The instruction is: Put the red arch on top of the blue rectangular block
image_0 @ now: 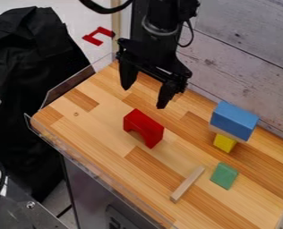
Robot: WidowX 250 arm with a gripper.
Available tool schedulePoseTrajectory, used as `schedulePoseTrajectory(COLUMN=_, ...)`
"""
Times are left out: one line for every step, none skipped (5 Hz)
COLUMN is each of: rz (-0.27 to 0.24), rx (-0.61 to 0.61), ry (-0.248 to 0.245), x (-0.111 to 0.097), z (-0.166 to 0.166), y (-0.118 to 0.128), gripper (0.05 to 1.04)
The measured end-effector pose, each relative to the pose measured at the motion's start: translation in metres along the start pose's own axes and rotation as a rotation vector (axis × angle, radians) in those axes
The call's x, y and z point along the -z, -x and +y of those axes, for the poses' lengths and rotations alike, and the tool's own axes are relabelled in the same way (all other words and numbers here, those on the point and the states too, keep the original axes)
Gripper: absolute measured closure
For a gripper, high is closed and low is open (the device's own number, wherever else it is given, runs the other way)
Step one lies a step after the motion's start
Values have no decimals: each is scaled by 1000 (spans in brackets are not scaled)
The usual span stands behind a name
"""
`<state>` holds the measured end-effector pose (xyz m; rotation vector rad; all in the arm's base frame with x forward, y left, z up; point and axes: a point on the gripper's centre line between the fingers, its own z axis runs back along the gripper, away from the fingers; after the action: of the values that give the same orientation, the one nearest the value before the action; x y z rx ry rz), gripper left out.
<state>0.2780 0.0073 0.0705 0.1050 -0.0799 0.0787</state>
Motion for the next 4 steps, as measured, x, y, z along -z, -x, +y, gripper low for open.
schedulePoseTrajectory(rz=34, rx=-5, ry=-2, x=7, z=0, y=5, gripper=86)
schedulePoseTrajectory(rz=116, rx=-213, ry=-14, x=21, z=6, y=-2, gripper=86)
schedulePoseTrajectory(rz=129, rx=-471, ry=44, x=22, z=12, y=-8, gripper=86)
schedulePoseTrajectory(rz=180, rx=-720, ry=88, x=27, z=15, y=-12, gripper=86)
